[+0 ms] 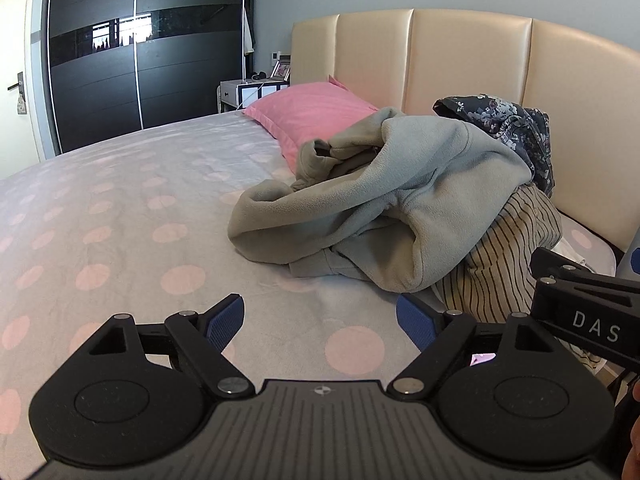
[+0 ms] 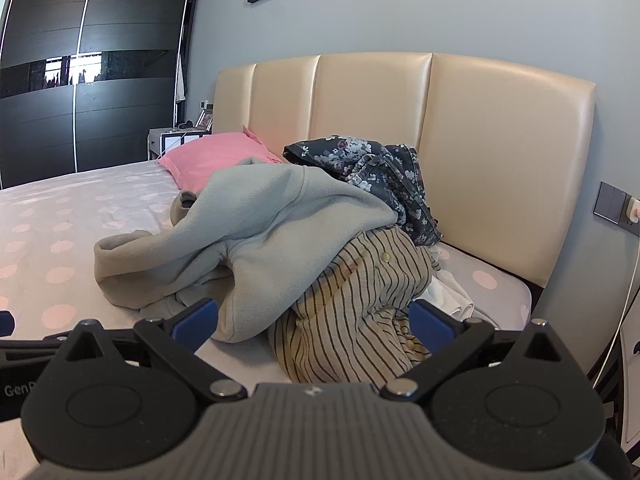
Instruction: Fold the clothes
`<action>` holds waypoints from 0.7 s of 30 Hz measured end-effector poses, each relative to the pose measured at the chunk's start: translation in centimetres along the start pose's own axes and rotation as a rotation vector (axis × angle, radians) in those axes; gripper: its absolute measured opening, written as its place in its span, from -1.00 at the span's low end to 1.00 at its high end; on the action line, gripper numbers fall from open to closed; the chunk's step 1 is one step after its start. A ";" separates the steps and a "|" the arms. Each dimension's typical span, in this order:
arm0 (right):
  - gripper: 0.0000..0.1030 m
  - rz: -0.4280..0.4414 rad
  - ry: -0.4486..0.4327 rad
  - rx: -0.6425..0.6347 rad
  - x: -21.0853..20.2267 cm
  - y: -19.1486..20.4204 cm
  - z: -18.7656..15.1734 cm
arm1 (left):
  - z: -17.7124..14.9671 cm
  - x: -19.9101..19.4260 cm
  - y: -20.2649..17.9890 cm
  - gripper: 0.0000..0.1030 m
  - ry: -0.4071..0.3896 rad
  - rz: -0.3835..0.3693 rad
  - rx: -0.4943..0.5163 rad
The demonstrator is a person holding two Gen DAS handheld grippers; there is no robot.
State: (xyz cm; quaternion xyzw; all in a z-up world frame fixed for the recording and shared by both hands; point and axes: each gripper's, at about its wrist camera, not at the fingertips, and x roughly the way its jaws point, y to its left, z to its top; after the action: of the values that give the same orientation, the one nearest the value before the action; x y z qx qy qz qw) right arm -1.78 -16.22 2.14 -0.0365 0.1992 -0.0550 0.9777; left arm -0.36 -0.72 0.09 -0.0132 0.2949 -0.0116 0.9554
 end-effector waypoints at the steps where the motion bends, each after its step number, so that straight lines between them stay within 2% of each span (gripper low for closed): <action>1: 0.99 -0.003 -0.007 -0.001 -0.1 0.0 0.0 | 0.0 0.0 0.0 0.63 -0.001 0.000 0.000; 21: 0.99 -0.005 -0.014 -0.010 -0.4 0.1 -0.2 | -0.1 0.0 -0.1 0.63 0.004 0.011 0.000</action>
State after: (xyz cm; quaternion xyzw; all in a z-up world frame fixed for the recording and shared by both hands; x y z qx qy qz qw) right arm -2.19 -16.10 2.13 -0.0422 0.1924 -0.0564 0.9788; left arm -0.47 -0.83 0.00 -0.0113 0.2969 -0.0064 0.9548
